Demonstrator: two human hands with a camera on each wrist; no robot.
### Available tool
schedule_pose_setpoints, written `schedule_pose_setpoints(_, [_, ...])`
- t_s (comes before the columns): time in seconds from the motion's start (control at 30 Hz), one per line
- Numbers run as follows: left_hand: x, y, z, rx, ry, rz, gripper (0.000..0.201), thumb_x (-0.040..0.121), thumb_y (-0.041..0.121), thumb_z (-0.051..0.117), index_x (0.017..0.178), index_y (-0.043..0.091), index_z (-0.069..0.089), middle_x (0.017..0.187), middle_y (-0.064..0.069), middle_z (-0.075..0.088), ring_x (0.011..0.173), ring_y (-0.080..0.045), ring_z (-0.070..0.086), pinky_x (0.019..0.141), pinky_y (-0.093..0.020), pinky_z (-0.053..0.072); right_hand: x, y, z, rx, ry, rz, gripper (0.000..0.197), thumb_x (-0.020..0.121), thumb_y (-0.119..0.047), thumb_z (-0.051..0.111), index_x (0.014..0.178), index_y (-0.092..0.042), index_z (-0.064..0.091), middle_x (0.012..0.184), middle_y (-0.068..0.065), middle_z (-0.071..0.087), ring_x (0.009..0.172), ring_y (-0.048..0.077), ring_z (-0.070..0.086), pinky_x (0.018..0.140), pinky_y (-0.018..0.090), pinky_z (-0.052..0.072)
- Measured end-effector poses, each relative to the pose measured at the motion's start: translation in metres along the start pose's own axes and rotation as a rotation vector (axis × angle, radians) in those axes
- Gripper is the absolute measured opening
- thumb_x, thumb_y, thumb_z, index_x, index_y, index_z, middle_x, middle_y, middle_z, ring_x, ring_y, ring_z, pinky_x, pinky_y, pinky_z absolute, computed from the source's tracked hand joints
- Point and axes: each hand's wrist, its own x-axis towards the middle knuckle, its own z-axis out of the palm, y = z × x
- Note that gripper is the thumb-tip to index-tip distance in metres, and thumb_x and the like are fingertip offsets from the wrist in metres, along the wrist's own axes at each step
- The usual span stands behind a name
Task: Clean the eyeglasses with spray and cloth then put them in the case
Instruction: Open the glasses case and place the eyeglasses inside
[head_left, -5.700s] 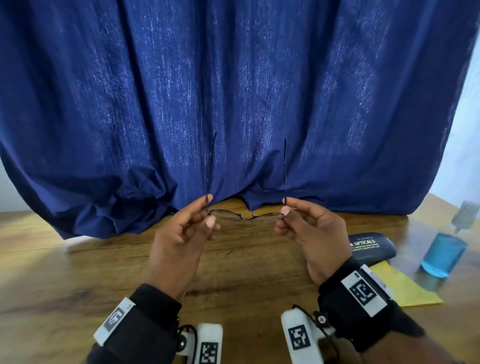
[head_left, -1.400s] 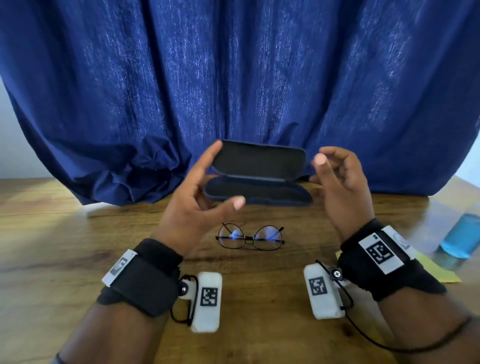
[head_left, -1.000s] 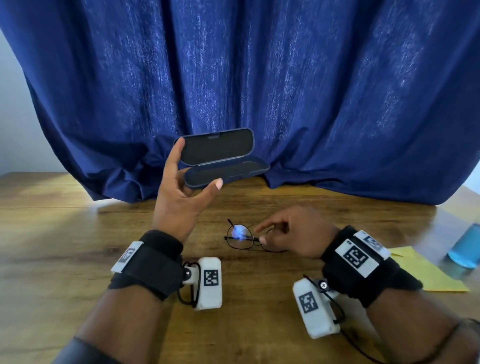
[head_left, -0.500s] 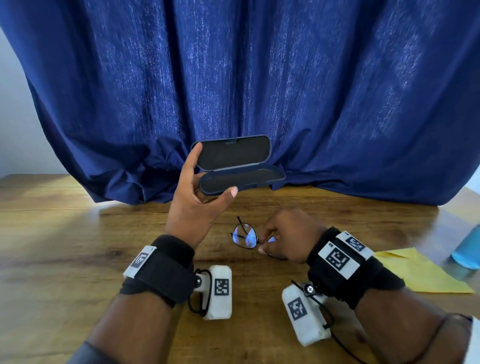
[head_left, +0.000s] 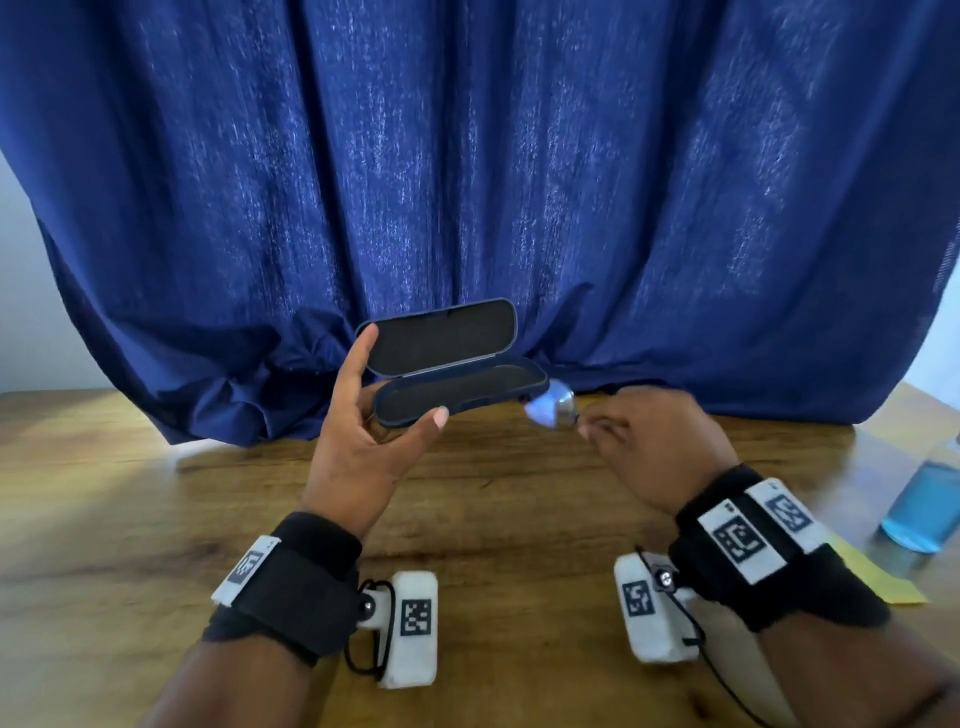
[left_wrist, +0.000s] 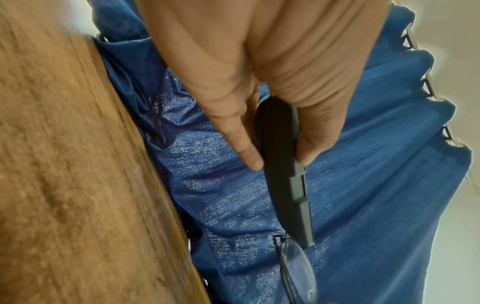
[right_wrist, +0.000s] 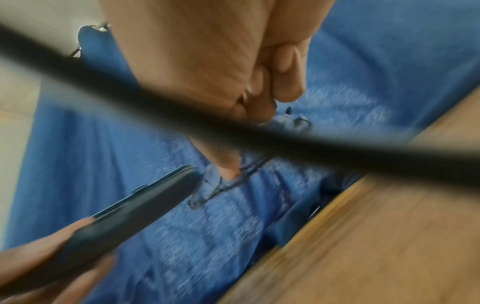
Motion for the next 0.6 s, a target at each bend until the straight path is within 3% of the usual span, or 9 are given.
schedule_pose_setpoints(0.1, [-0.004, 0.006, 0.006, -0.017, -0.034, -0.009, 0.095, 0.088, 0.004, 0.076, 0.160, 0.039, 0.025, 0.120, 0.006, 0.077, 0.115, -0.010, 0.072, 0.107, -0.035, 0.050, 0.002, 0.025, -0.015, 0.092, 0.267, 0.049, 0.009, 0.091, -0.022, 0.071, 0.086, -0.024, 0.078, 0.059, -0.011, 0.046, 0.064, 0.015, 0.052, 0.071, 0.032, 0.046])
schedule_pose_setpoints(0.27, [-0.009, 0.007, 0.016, -0.012, -0.102, -0.016, 0.098, 0.086, 0.005, 0.078, 0.157, 0.046, 0.026, 0.116, 0.001, 0.077, 0.113, -0.010, 0.072, 0.104, -0.033, 0.051, 0.005, 0.032, -0.028, 0.406, 0.605, 0.084, 0.005, 0.090, -0.022, 0.076, 0.088, -0.026, 0.079, 0.061, 0.007, 0.058, 0.057, 0.015, 0.052, 0.065, 0.028, 0.048])
schedule_pose_setpoints(0.4, [-0.015, 0.002, 0.025, 0.005, -0.165, -0.020, 0.099, 0.083, 0.004, 0.080, 0.156, 0.047, 0.029, 0.113, 0.001, 0.077, 0.110, -0.012, 0.073, 0.090, -0.020, 0.058, 0.002, 0.012, -0.033, 0.704, 0.648, 0.025, 0.006, 0.090, -0.019, 0.077, 0.093, -0.024, 0.079, 0.072, 0.021, 0.067, 0.070, 0.037, 0.061, 0.067, 0.031, 0.052])
schedule_pose_setpoints(0.53, [-0.019, 0.006, 0.033, 0.021, -0.210, 0.031, 0.099, 0.080, 0.005, 0.080, 0.155, 0.045, 0.028, 0.115, -0.007, 0.077, 0.110, -0.014, 0.073, 0.088, -0.014, 0.055, -0.004, -0.002, -0.033, 0.699, 0.617, -0.119, 0.018, 0.089, -0.020, 0.077, 0.093, -0.037, 0.074, 0.074, 0.016, 0.068, 0.069, 0.029, 0.060, 0.068, 0.029, 0.052])
schedule_pose_setpoints(0.6, [-0.021, 0.008, 0.036, 0.026, -0.216, 0.050, 0.099, 0.080, 0.003, 0.080, 0.155, 0.044, 0.028, 0.114, -0.006, 0.077, 0.110, -0.013, 0.073, 0.089, -0.013, 0.054, -0.005, -0.003, -0.031, 0.607, 0.578, -0.179, 0.015, 0.089, -0.021, 0.076, 0.092, -0.036, 0.075, 0.070, 0.007, 0.064, 0.064, 0.018, 0.057, 0.064, 0.021, 0.048])
